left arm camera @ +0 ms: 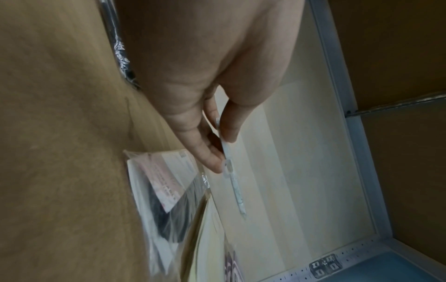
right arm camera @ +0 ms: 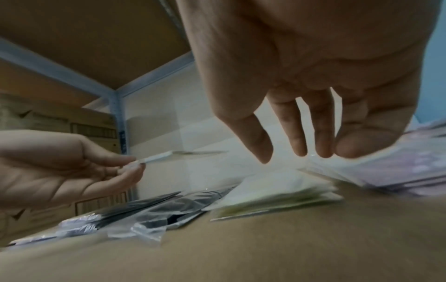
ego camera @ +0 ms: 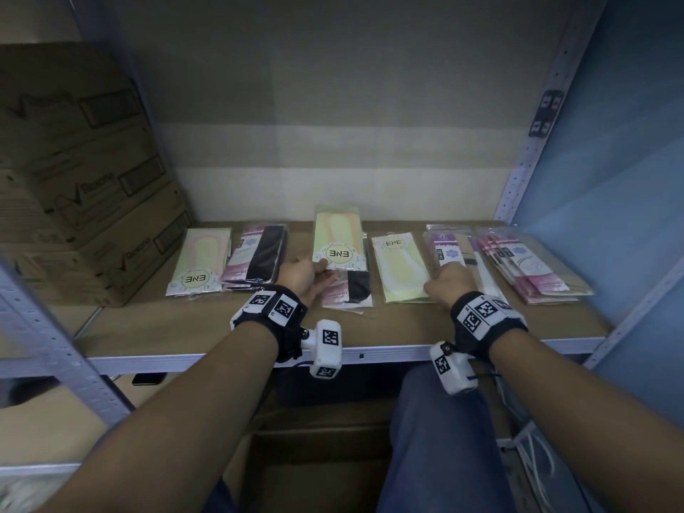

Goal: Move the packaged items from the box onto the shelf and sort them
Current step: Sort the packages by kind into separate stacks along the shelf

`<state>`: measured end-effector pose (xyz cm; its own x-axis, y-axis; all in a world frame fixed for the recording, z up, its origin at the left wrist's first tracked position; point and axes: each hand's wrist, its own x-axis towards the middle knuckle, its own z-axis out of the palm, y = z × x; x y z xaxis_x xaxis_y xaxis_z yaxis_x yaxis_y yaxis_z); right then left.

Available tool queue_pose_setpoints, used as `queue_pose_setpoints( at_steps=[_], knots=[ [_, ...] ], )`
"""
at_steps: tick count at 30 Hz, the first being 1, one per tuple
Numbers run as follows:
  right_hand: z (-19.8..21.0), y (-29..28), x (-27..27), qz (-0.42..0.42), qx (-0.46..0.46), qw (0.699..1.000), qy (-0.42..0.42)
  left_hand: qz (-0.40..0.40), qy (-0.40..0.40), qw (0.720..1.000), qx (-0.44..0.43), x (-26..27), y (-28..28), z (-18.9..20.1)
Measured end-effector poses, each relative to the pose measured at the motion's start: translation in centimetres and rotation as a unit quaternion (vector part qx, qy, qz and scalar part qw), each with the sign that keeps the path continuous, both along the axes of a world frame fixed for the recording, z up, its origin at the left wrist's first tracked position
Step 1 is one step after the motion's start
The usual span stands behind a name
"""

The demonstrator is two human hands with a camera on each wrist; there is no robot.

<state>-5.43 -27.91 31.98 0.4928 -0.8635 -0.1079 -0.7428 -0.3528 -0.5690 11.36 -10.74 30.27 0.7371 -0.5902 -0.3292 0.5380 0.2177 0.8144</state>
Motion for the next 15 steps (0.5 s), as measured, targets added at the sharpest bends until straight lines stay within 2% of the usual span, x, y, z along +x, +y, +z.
queue_pose_setpoints(
  at_steps=[2, 4, 6, 9, 12, 15],
  knots=[
    [0.6, 0.6, -0.2, 0.024, -0.044, 0.997, 0.063, -0.004, -0.001, 1.000, 0.000, -0.3, 0.0, 0.2],
    [0.9, 0.8, -0.1, 0.050, -0.071, 0.994, 0.067, -0.005, -0.002, 1.000, -0.002, -0.5, -0.1, 0.4],
    [1.1, 1.0, 0.4, 0.074, -0.055, 0.996, 0.011, -0.006, -0.002, 1.000, -0.006, -0.9, -0.3, 0.6],
    [1.2, 1.4, 1.2, 0.086, 0.040, 0.990, -0.109, -0.009, 0.006, 1.000, -0.011, -1.3, -0.5, 0.8],
    [1.1, 2.1, 1.9, 0.074, 0.163, 0.965, -0.190, -0.028, 0.012, 0.999, -0.022, -2.0, -0.7, 1.1],
    [0.7, 2.7, 2.6, 0.075, 0.218, 0.940, -0.252, -0.055, 0.014, 0.998, -0.023, -2.7, -0.8, 1.5]
  ],
)
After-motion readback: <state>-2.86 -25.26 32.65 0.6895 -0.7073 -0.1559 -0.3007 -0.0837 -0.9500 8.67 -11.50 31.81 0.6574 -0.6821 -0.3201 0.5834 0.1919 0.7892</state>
